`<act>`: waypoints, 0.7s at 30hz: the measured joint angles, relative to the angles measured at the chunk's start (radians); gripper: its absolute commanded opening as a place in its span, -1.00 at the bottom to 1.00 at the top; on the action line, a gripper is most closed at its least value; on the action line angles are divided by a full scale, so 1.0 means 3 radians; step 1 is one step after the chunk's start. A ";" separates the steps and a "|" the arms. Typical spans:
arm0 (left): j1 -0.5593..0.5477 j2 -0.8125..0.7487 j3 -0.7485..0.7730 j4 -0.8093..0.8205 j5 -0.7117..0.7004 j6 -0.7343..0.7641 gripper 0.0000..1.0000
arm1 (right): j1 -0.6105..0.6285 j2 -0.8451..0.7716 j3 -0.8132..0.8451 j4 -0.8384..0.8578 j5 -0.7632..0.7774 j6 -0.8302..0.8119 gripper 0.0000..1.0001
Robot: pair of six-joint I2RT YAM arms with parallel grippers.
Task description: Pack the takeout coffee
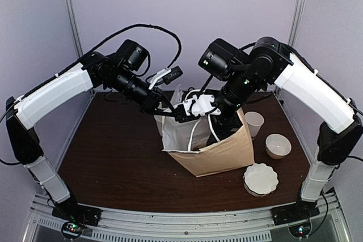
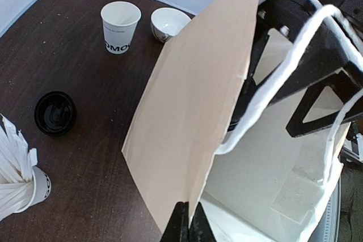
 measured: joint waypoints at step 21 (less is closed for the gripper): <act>-0.0005 -0.0140 -0.0120 -0.0543 -0.0028 0.0001 -1.00 | 0.0146 -0.0128 -0.0099 0.0285 -0.0729 -0.0188 0.32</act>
